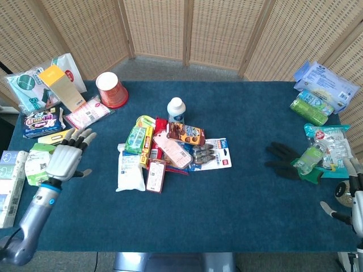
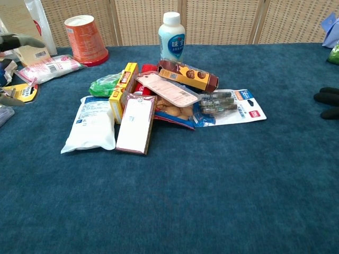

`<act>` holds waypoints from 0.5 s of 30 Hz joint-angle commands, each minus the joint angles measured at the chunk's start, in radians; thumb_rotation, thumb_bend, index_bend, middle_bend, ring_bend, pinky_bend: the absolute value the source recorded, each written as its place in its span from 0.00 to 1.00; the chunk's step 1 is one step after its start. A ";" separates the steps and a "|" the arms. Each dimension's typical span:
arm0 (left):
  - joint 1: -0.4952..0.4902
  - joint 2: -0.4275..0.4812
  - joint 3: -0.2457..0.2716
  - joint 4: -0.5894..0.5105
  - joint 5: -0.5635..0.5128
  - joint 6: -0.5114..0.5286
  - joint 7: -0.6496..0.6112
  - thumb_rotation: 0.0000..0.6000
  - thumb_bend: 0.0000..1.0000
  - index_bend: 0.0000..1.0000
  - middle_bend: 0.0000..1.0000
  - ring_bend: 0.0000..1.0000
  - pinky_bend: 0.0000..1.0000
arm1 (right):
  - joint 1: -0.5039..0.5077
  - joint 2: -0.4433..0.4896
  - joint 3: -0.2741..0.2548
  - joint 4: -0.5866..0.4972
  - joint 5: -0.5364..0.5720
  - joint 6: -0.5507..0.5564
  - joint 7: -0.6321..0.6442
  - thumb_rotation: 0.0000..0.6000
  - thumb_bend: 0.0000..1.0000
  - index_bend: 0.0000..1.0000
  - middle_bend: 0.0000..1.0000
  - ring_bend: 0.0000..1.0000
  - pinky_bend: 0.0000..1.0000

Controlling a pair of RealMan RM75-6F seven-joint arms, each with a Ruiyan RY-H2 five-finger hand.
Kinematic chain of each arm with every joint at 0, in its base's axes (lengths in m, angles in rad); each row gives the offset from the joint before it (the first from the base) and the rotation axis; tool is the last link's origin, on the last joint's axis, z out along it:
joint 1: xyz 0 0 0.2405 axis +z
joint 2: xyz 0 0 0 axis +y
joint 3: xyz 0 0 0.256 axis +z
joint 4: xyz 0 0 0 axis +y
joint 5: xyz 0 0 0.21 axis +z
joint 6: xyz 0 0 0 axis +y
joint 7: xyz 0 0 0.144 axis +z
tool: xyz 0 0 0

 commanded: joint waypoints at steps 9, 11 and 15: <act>-0.216 -0.237 -0.107 0.157 -0.231 -0.138 0.238 1.00 0.00 0.10 0.00 0.00 0.00 | 0.001 0.011 0.002 0.004 0.006 -0.008 0.034 1.00 0.00 0.00 0.00 0.00 0.00; -0.235 -0.260 -0.111 0.174 -0.259 -0.147 0.262 1.00 0.00 0.10 0.00 0.00 0.00 | 0.001 0.013 0.001 0.004 0.005 -0.008 0.039 1.00 0.00 0.00 0.00 0.00 0.00; -0.278 -0.306 -0.119 0.217 -0.327 -0.168 0.319 1.00 0.00 0.10 0.00 0.00 0.01 | 0.001 0.013 -0.003 0.005 -0.005 -0.009 0.041 1.00 0.00 0.00 0.00 0.00 0.00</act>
